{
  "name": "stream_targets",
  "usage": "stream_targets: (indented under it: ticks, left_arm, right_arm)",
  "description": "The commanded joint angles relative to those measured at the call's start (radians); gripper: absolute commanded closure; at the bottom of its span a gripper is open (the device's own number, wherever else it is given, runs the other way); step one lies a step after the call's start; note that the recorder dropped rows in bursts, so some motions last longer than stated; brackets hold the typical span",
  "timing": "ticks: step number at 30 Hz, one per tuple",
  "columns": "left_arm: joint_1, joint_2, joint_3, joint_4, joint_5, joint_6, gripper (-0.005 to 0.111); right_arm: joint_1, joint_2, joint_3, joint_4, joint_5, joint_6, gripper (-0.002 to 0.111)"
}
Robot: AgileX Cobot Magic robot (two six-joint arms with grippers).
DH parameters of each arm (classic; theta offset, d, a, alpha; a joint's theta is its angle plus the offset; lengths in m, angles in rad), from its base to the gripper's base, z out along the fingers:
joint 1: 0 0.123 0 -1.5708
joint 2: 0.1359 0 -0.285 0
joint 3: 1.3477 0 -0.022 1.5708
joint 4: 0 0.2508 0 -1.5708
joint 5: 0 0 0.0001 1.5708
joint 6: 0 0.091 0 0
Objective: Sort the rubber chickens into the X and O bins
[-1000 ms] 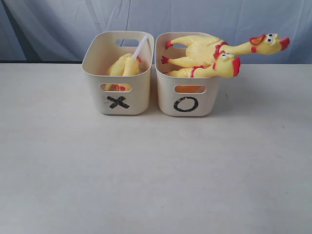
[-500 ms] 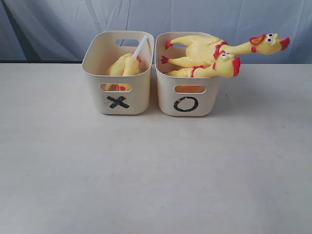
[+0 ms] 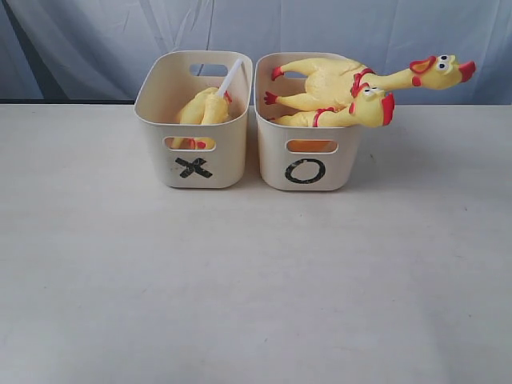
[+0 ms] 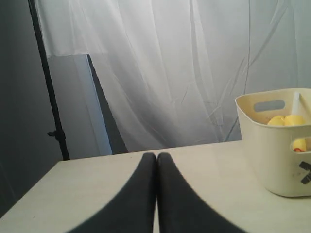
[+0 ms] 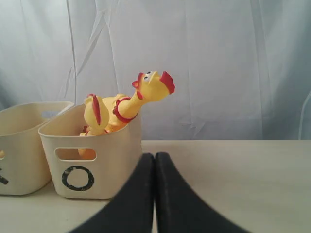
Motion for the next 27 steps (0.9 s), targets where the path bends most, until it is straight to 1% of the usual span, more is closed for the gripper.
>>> stream_targets:
  ticks: [1,5,6,9,27]
  left_arm:
    - [-0.006,-0.004,0.004,0.004,0.056,-0.002,0.107]
    - [-0.006,-0.004,0.004,0.004,0.113,-0.002,0.107]
    - [-0.006,-0.004,0.004,-0.005,0.156,-0.002,0.107]
    - [-0.006,-0.004,0.004,-0.014,0.233,-0.002,0.107]
    - [-0.006,-0.004,0.004,0.007,0.229,0.000,0.107]
  right_arm:
    - [-0.005,-0.006,0.003,-0.009,0.107,-0.003,0.109]
    - [-0.005,-0.006,0.003,-0.009,0.201,-0.003,0.109]
    - [-0.005,-0.006,0.003,-0.009,0.241,-0.003,0.109]
    - [-0.005,-0.006,0.003,-0.009,0.242,-0.003,0.109]
    - [-0.005,-0.006,0.003,0.010,0.257,-0.005,0.109]
